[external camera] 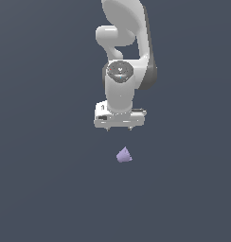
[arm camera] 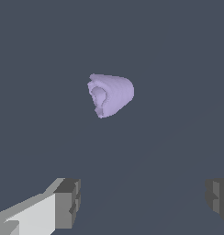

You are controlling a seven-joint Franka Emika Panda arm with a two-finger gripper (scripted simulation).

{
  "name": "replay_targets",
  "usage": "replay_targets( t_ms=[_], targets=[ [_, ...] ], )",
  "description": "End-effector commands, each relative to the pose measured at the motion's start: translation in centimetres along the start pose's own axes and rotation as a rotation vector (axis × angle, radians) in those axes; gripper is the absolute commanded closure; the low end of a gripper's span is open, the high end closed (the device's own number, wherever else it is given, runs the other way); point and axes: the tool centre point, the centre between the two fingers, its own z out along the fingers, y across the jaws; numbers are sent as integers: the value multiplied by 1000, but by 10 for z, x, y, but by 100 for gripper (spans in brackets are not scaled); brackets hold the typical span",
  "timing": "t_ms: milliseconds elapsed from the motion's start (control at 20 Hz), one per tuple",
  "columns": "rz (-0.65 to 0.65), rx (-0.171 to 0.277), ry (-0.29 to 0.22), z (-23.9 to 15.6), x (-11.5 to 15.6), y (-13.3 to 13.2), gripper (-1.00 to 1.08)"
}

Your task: Pick up the object and move it to a goal position.

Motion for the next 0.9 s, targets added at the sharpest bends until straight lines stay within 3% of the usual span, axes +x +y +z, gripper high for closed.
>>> replay_targets(
  t_ms=[0, 350, 850],
  targets=[
    [-4, -1, 1, 1, 2, 0, -92],
    [-70, -7, 12, 12, 19, -4, -92],
    [-250, -19, 45, 49, 65, -15, -92]
  ],
)
